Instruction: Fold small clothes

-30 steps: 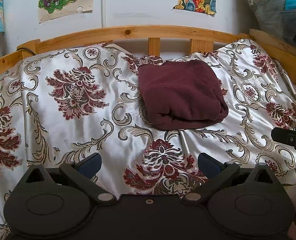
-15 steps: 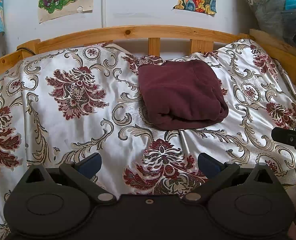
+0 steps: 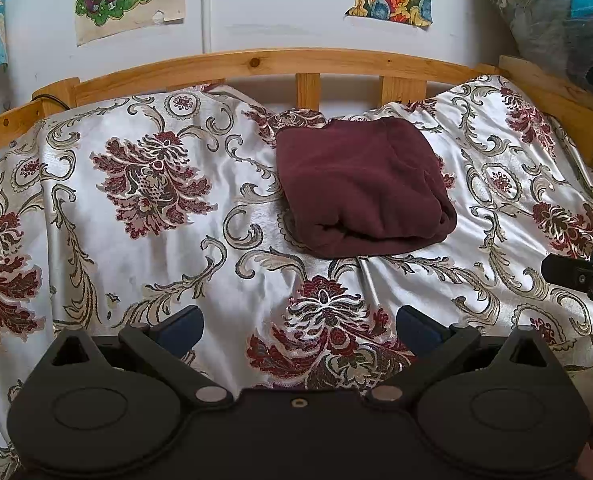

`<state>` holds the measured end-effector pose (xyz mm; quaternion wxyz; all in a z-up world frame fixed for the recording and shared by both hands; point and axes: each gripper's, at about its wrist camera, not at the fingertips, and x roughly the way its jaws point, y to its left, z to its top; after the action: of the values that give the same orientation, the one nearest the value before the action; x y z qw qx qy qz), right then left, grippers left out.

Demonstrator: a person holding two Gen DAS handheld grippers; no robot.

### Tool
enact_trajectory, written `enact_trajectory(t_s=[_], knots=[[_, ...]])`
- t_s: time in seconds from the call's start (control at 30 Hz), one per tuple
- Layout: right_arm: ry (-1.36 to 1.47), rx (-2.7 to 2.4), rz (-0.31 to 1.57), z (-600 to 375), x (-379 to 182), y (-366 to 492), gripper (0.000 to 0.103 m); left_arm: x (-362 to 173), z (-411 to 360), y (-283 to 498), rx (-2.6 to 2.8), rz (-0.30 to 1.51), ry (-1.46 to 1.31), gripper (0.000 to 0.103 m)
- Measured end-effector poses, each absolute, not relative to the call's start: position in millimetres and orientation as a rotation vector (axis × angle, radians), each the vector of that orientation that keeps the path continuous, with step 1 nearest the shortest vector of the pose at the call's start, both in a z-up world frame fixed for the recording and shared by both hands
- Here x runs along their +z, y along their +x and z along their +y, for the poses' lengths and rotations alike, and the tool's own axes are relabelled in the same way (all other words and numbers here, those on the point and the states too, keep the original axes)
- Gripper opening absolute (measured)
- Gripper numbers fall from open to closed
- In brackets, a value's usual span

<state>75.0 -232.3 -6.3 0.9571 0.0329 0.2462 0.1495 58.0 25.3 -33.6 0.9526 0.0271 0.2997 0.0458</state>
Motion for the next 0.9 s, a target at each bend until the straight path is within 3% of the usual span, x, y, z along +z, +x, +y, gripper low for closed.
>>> enact_trajectory(t_s=[0.9], knots=[[0.068, 0.299, 0.545, -229.7, -9.9, 79.0, 0.103, -37.8, 25.8, 61.5, 0.119, 0.674, 0.067, 0.102]])
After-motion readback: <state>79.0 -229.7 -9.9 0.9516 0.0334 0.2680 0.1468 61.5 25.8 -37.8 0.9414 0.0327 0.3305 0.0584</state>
